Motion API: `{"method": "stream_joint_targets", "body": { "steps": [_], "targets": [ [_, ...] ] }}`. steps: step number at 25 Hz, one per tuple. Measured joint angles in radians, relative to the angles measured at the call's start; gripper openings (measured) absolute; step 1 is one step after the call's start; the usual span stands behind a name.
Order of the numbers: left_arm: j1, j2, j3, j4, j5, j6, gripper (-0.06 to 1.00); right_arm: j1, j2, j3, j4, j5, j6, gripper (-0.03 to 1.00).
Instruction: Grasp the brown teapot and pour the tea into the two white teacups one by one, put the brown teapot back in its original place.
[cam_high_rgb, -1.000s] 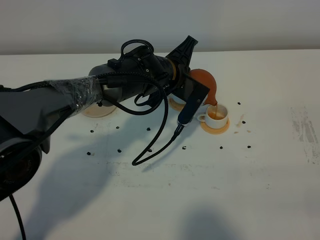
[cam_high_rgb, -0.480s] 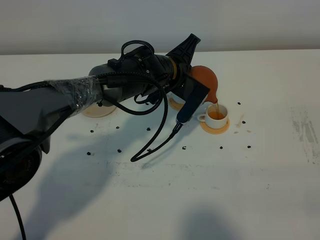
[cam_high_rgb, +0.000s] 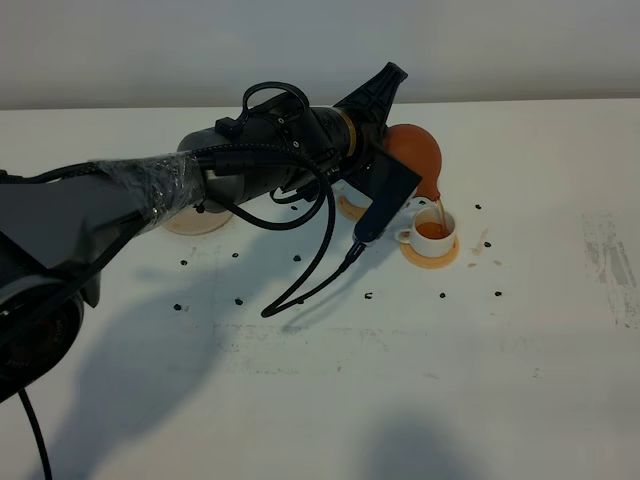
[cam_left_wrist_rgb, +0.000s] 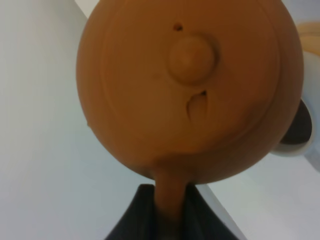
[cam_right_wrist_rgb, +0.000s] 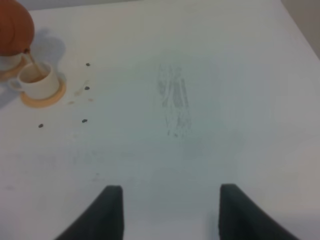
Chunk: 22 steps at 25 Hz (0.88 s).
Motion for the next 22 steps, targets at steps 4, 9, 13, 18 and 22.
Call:
{"method": "stream_joint_targets", "body": {
  "steps": [4, 9, 13, 18, 22],
  "targets": [
    [0.0, 0.0, 0.0, 0.013, -0.002, 0.0, 0.08, 0.0, 0.0, 0.0, 0.0, 0.0, 0.0, 0.42],
    [0.0, 0.0, 0.0, 0.027, -0.002, 0.0, 0.08, 0.0, 0.0, 0.0, 0.0, 0.0, 0.0, 0.42],
    [0.0, 0.0, 0.0, 0.034, -0.002, 0.013, 0.08, 0.0, 0.0, 0.0, 0.0, 0.0, 0.0, 0.42],
    [0.0, 0.0, 0.0, 0.061, -0.003, 0.028, 0.08, 0.0, 0.0, 0.0, 0.0, 0.0, 0.0, 0.42],
    [0.0, 0.0, 0.0, 0.079, -0.003, 0.028, 0.08, 0.0, 0.0, 0.0, 0.001, 0.0, 0.0, 0.42]
  ]
}}
